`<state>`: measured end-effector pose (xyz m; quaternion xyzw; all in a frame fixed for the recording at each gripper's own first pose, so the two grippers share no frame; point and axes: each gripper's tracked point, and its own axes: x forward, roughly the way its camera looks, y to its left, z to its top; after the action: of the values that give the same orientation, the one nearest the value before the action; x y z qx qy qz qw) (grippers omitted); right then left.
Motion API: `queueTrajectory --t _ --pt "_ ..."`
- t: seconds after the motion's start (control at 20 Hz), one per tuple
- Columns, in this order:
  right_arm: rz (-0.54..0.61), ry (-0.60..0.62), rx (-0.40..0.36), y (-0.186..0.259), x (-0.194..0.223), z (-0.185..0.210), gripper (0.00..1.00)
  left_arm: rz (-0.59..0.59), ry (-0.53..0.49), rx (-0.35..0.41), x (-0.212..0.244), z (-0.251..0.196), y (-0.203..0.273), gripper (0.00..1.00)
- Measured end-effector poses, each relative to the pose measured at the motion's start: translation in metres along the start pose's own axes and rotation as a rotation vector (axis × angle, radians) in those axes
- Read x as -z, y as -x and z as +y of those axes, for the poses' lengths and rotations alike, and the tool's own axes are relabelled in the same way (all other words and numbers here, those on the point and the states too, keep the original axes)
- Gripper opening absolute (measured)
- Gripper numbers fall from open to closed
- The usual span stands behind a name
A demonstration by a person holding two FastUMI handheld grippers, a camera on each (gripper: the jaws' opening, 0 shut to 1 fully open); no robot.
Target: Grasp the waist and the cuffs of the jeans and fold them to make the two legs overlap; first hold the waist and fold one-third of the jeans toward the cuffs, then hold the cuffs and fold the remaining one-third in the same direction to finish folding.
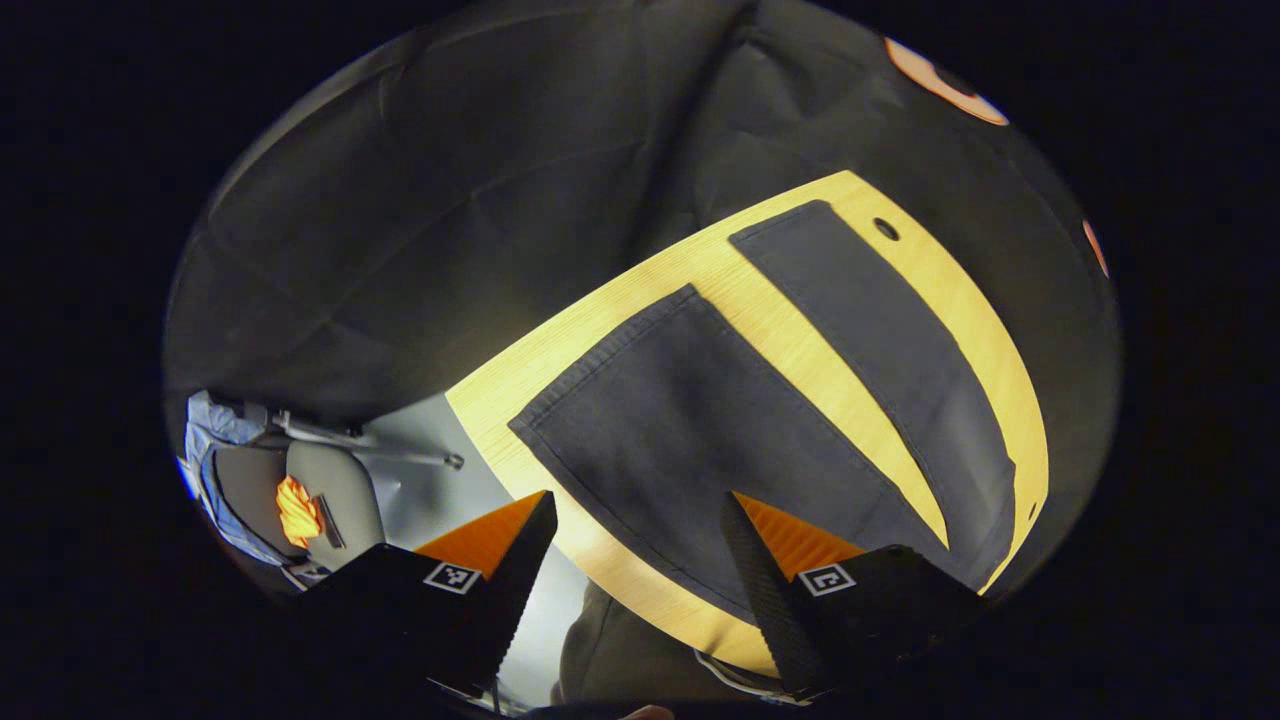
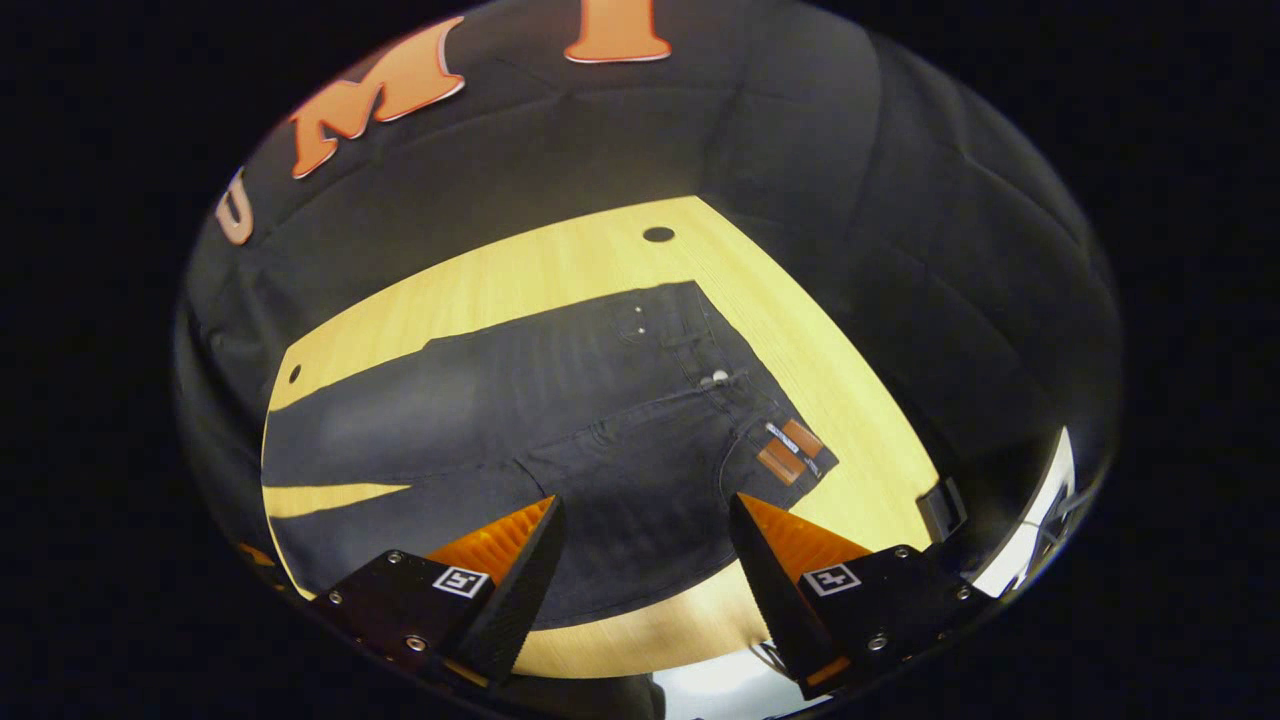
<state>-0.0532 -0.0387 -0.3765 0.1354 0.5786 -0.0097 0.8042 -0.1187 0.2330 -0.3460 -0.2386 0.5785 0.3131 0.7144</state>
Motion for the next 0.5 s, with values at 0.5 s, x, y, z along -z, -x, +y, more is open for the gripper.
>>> queueTrajectory --t 0.5 --pt "0.253 -0.184 0.157 -0.060 0.052 -0.061 0.98 0.174 0.046 -0.031 -0.003 0.020 -0.057 0.99"
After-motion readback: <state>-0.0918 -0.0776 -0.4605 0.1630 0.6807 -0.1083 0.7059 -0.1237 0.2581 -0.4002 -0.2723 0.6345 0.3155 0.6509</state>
